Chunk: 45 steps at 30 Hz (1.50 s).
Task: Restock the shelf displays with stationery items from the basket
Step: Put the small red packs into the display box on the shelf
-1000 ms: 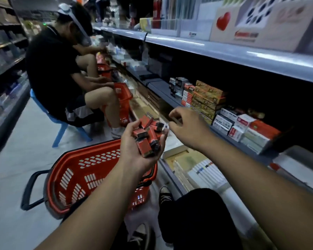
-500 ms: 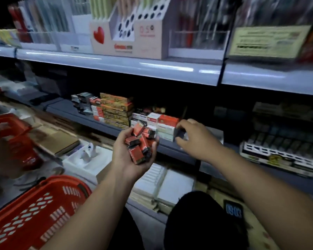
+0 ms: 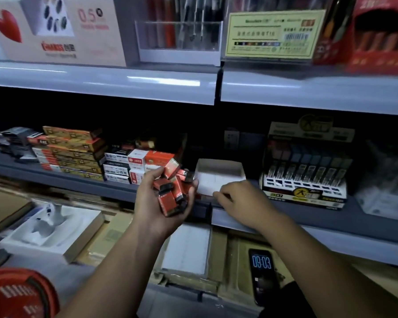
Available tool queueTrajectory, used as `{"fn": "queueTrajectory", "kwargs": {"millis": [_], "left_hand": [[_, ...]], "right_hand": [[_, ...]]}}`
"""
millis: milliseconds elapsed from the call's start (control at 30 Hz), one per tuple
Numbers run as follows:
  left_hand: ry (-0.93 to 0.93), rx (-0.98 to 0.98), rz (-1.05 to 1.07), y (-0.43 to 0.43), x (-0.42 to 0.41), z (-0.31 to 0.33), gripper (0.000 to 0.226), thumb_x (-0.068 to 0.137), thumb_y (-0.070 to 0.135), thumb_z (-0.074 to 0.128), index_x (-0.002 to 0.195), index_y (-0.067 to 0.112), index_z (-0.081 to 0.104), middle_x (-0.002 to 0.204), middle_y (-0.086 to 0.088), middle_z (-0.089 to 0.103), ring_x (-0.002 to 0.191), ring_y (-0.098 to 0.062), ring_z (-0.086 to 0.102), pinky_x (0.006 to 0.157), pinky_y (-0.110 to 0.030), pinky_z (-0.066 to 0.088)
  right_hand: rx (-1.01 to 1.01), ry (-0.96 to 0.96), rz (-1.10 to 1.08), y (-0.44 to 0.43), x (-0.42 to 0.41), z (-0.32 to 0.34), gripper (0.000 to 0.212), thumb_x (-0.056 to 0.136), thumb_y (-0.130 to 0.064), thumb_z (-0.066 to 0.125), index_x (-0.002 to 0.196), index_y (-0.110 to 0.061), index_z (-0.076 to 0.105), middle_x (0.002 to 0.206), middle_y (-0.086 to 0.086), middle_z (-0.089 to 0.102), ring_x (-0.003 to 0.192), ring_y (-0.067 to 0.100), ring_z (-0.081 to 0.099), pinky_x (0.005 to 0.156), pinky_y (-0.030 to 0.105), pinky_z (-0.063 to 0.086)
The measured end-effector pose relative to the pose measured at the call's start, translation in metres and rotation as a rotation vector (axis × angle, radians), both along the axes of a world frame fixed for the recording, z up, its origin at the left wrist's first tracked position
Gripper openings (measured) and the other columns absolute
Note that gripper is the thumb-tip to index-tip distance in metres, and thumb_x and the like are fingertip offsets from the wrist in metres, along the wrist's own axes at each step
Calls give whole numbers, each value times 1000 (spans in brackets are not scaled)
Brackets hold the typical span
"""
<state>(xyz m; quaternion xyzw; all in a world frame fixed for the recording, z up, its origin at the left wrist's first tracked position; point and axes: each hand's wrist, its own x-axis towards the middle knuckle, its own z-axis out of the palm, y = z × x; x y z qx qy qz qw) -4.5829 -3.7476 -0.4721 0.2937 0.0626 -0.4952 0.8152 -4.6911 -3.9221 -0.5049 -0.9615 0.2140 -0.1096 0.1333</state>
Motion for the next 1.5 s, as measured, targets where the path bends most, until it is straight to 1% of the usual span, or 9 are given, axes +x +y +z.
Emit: {"fn": "queueTrajectory", "kwargs": {"millis": [200, 333, 500, 767, 967, 1067, 1200, 1333, 1500], "left_hand": [[-48, 65, 19, -2, 5, 2, 34, 90, 40, 64, 108, 12, 70, 110, -13, 76, 108, -30, 72, 69, -28, 59], [-33, 88, 16, -8, 11, -5, 35, 89, 40, 65, 107, 11, 70, 107, -14, 76, 108, -31, 72, 69, -28, 60], [-29, 68, -17, -22, 17, -13, 35, 89, 41, 65, 106, 11, 73, 107, -13, 76, 100, -29, 74, 68, -28, 59], [-108, 114, -59, -38, 28, -22, 33, 87, 39, 64, 78, 13, 82, 92, -11, 77, 74, -26, 75, 65, -30, 58], [-47, 73, -168, -41, 30, -27, 37, 87, 42, 65, 97, 11, 81, 116, -13, 74, 97, -27, 72, 63, -25, 56], [18, 39, -154, -40, 33, -28, 44, 86, 40, 68, 119, 11, 72, 127, -15, 70, 106, -28, 71, 64, -25, 57], [68, 30, -106, -39, 33, -28, 38, 84, 37, 69, 112, 11, 69, 126, -18, 69, 113, -31, 69, 60, -26, 60], [58, 25, -88, -37, 32, -29, 39, 87, 38, 67, 111, 8, 69, 124, -20, 70, 109, -32, 71, 60, -25, 59], [-9, 36, -108, -38, 32, -32, 38, 87, 39, 66, 116, 13, 69, 125, -18, 70, 114, -31, 69, 59, -25, 58]], "right_hand": [[-13, -20, -9, -12, -17, 5, 43, 100, -48, 50, 68, -21, 60, 72, -3, 60, 67, 14, 57, 64, 37, 51], [230, -283, 24, -2, 5, 10, 20, 98, -38, 57, 87, -27, 70, 89, -13, 65, 83, 6, 62, 76, 34, 54], [477, -448, 36, 19, 43, 31, 15, 98, -34, 64, 105, -24, 71, 99, -10, 66, 79, -4, 62, 65, 6, 45], [628, -420, 7, 14, 85, 30, 9, 88, -32, 76, 91, -23, 75, 75, -8, 65, 70, 18, 70, 68, 42, 63], [915, -443, -122, 4, 77, 37, 9, 90, -17, 73, 91, -8, 73, 62, 7, 61, 44, 16, 54, 43, 27, 47], [1043, -532, -191, -2, 70, 41, 10, 91, -13, 73, 92, -3, 71, 65, 11, 67, 48, 13, 56, 47, 26, 51], [1019, -615, -347, -21, 59, 37, 15, 87, -18, 77, 91, -5, 73, 67, 8, 74, 53, 11, 65, 57, 21, 55], [979, -495, -463, -31, 57, 21, 14, 87, -9, 72, 76, 0, 71, 67, 14, 74, 60, 22, 70, 76, 41, 62], [940, -484, -448, -24, 63, 6, 4, 89, 3, 61, 87, 7, 63, 71, 22, 72, 59, 29, 74, 61, 38, 62]]}}
